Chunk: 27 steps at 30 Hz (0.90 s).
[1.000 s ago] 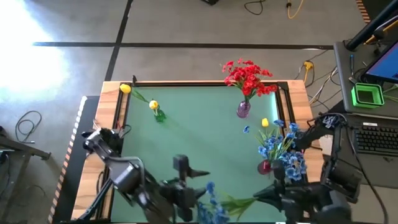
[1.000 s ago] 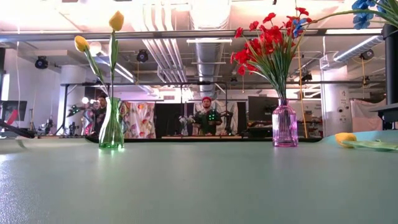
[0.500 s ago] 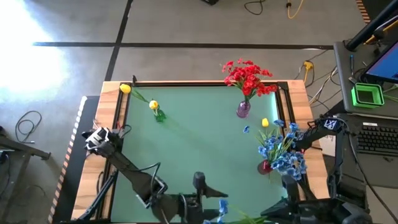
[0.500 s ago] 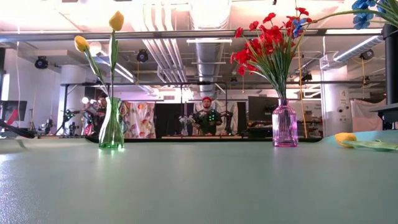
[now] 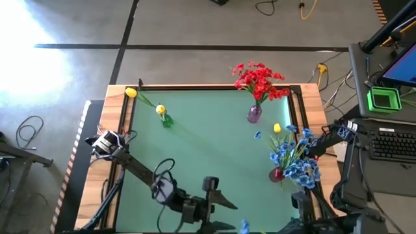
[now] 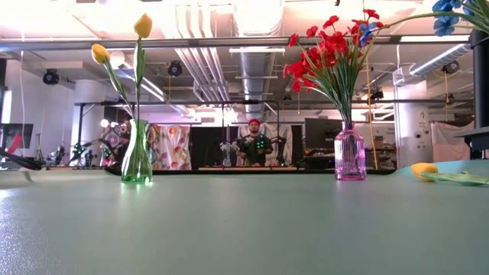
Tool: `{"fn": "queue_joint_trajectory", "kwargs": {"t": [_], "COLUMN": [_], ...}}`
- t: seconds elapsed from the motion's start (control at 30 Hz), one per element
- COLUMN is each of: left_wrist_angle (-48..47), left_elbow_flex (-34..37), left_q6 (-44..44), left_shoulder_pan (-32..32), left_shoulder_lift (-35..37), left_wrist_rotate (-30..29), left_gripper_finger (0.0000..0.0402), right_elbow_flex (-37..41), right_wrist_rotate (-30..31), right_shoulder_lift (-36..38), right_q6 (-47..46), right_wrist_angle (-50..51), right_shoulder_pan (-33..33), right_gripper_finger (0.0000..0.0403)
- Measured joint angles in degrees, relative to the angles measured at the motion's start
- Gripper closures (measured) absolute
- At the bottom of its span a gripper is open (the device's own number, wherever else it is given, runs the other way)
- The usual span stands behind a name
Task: Sort flowers into vase by color
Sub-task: Put the blue flower into the red vase
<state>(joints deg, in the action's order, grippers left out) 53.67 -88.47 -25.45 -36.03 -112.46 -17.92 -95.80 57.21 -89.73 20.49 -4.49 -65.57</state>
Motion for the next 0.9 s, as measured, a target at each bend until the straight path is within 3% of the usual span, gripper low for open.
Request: {"fn": "queue_joint_trajectory", "kwargs": {"t": [0.1,0.23,0.63,0.8,0.9], "left_wrist_angle": [0.4,0.4,-6.7,-7.2,-7.0], "left_elbow_flex": [-0.7,-1.3,-8.1,-7.9,-8.2], "left_q6": [0.3,1.6,5.2,5.1,5.2], "left_shoulder_pan": [0.7,1.7,5.0,5.8,6.1], "left_shoulder_lift": [0.0,0.0,0.0,0.0,0.0], "left_wrist_rotate": [0.9,6.8,7.1,14.4,14.3], "left_gripper_finger": [0.0187,0.0187,0.0187,0.0187,0.0187], "right_elbow_flex": [2.7,5.7,7.0,7.0,7.0], "right_wrist_rotate": [-0.1,3.5,6.0,6.0,5.9], "right_shoulder_lift": [0.0,0.0,0.0,0.0,0.0], "right_q6": [4.8,10.0,10.5,10.9,10.7], "right_wrist_angle": [-8.6,-17.3,-18.2,-18.6,-18.6], "right_shoulder_pan": [0.5,1.2,4.4,5.1,5.9], "right_gripper_finger": [0.039,0.039,0.039,0.039,0.039]}}
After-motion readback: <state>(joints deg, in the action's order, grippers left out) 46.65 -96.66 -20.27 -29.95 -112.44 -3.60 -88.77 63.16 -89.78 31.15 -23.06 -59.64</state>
